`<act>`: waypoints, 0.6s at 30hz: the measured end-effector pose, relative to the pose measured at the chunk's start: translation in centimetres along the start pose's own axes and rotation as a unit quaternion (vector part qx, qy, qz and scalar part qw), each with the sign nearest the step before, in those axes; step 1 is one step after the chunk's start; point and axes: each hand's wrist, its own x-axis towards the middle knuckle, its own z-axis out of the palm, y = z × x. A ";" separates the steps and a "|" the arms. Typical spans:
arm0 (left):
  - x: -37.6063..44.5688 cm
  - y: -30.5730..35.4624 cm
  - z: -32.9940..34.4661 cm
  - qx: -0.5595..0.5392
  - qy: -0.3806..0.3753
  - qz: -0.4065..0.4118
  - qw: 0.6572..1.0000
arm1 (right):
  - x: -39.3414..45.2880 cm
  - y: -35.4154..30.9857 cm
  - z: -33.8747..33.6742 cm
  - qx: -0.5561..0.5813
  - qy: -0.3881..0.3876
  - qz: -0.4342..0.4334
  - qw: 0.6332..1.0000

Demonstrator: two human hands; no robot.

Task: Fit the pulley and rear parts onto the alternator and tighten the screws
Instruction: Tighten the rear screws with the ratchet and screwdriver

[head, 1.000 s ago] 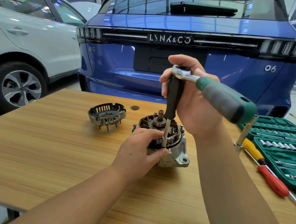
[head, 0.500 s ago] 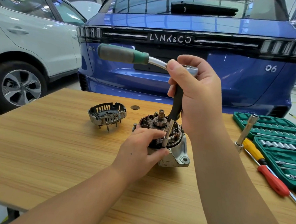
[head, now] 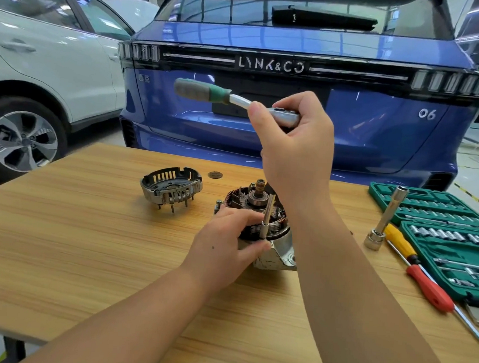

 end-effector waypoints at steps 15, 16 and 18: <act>0.0 0.6 0.1 -0.006 0.000 0.000 1.000 | -0.5 -0.5 0.5 -0.118 -0.039 -0.067 0.990; 0.0 0.6 0.1 -0.007 -0.002 -0.003 1.000 | -0.6 -0.4 0.6 -0.067 -0.047 -0.032 0.996; 0.0 0.5 0.1 -0.003 -0.007 -0.006 1.000 | -0.6 -0.3 0.6 0.077 -0.065 0.080 0.992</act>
